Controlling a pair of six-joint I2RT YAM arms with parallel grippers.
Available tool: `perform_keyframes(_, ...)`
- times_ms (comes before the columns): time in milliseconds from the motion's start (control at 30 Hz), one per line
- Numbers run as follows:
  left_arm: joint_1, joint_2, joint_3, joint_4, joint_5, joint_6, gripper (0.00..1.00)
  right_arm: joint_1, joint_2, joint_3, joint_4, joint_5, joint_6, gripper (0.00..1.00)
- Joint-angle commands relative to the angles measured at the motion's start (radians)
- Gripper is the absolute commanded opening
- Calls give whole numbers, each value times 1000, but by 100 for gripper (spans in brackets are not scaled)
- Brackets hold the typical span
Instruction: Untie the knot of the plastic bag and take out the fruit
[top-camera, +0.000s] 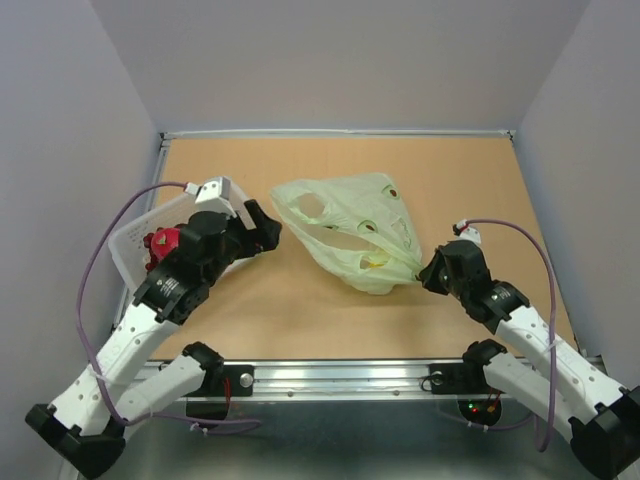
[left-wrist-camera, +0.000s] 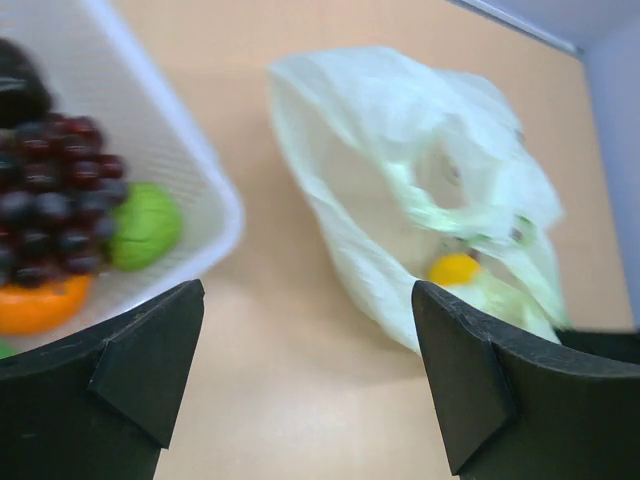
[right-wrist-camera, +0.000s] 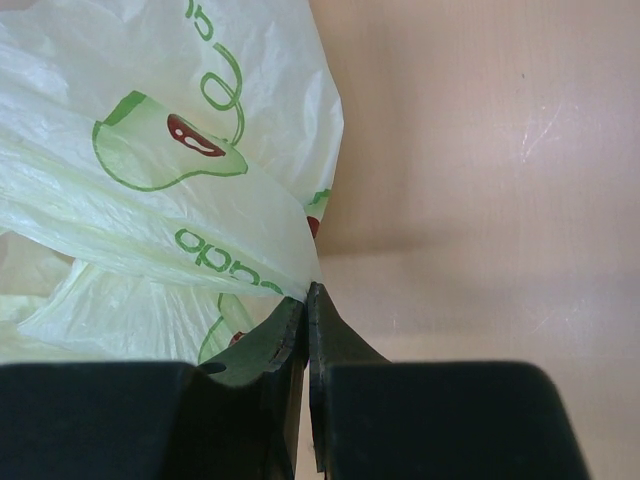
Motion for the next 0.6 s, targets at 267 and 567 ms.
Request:
perform_keyframes(267, -632, 445, 272, 233, -187, 130, 76, -4, -31, -38, 15, -18, 29, 9)
perform_keyframes(567, -647, 752, 346, 279, -243, 193, 60, -4, -42, -27, 16, -22, 39, 9)
